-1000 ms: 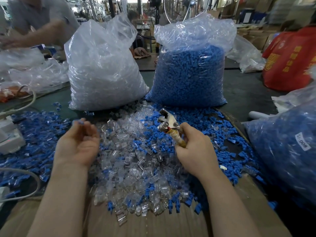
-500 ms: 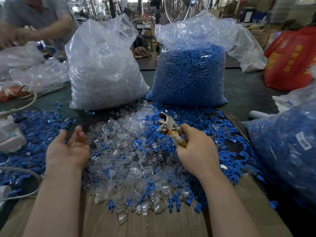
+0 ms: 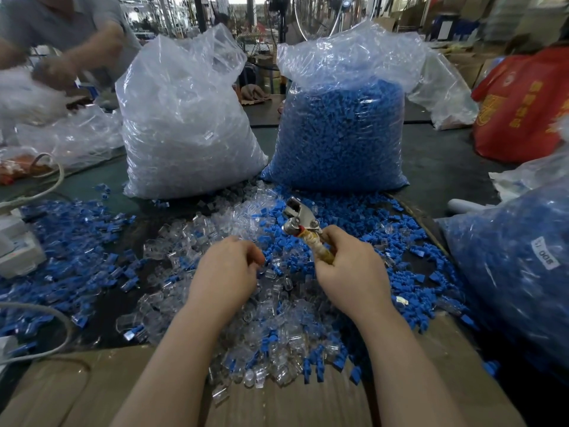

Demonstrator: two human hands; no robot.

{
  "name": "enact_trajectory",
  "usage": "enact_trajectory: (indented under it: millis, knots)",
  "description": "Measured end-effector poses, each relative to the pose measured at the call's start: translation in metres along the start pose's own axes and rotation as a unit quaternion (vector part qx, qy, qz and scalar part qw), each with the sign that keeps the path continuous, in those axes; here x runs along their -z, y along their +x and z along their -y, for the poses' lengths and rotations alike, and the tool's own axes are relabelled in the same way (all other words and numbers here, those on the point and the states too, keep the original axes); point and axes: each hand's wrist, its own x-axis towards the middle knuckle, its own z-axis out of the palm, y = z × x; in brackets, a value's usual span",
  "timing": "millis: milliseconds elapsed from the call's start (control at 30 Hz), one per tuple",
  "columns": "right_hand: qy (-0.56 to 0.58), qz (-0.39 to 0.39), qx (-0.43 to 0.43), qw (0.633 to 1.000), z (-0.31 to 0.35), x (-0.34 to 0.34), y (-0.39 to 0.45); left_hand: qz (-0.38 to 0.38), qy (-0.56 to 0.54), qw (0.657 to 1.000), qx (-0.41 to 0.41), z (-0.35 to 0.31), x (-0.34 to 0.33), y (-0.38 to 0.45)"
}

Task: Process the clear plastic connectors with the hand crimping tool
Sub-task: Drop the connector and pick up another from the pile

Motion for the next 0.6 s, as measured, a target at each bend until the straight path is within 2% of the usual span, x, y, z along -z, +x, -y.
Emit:
enact_trajectory:
  millis: [367,500,600]
  knots:
    - [-0.001,0.013,-0.002,1.000,-0.0001,-0.0012,0.0000,0.085,0.073,0.993,-0.046,0.0037,0.0079,0.0007]
    - [0.001,0.016,-0.003,1.000,-0.0001,-0.0014,0.0006,0.086,0.091,0.990,-0.064,0.0063,0.0079,0.0008]
    - [0.003,0.017,-0.002,1.000,0.0001,-0.0019,0.0004,0.079,0.064,0.994,-0.045,0.0055,0.0065,-0.0002]
